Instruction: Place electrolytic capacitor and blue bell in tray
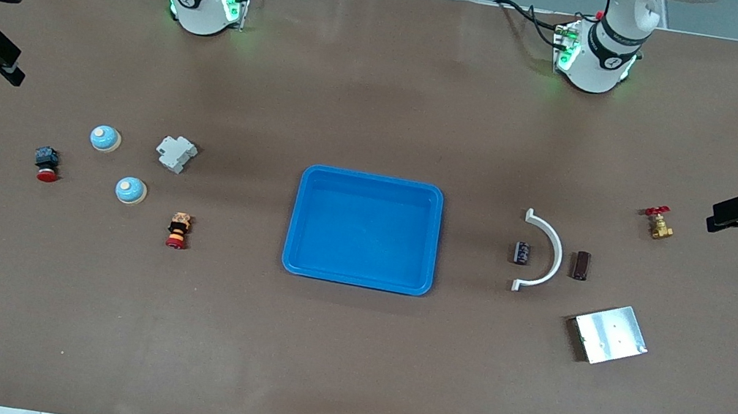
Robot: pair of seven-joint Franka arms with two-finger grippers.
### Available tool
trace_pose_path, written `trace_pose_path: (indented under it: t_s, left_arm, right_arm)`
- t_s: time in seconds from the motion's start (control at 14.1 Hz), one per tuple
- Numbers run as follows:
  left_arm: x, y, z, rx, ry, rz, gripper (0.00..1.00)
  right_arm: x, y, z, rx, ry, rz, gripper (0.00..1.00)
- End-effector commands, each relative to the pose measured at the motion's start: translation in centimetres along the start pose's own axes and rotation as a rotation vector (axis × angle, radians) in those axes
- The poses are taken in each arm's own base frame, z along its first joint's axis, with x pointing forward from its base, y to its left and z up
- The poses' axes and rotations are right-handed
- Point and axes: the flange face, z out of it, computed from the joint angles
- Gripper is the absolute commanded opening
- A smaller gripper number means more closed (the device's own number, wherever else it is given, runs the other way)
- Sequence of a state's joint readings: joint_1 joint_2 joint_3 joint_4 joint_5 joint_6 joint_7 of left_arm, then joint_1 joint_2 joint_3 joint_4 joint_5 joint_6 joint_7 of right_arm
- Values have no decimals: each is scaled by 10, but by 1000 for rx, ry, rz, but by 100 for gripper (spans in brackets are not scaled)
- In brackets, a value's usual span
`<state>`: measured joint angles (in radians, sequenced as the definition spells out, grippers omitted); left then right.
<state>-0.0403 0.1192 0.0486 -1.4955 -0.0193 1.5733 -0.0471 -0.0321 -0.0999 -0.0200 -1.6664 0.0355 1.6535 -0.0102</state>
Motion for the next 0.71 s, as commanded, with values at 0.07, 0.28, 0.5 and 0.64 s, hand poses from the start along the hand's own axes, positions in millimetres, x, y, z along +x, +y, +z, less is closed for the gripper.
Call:
trace_pose_path:
  t_s: [0.07,0.28,0.5,0.64]
  left_arm:
    - [-2,-5,-5,-18,10,-10,100]
    - [4,-2,8,-5,-11,-5,100]
    - [11,-1,24,-10,-39,-8,100]
    - [19,1,42,-8,-66,-34,100]
  right_arm:
    - [-1,0,-3,1,-10,-4,100]
    - [-1,0,-4,1,-9,-4,100]
    - [-1,0,-4,1,-10,-5,100]
    - [-2,0,-5,-6,-15,-11,100]
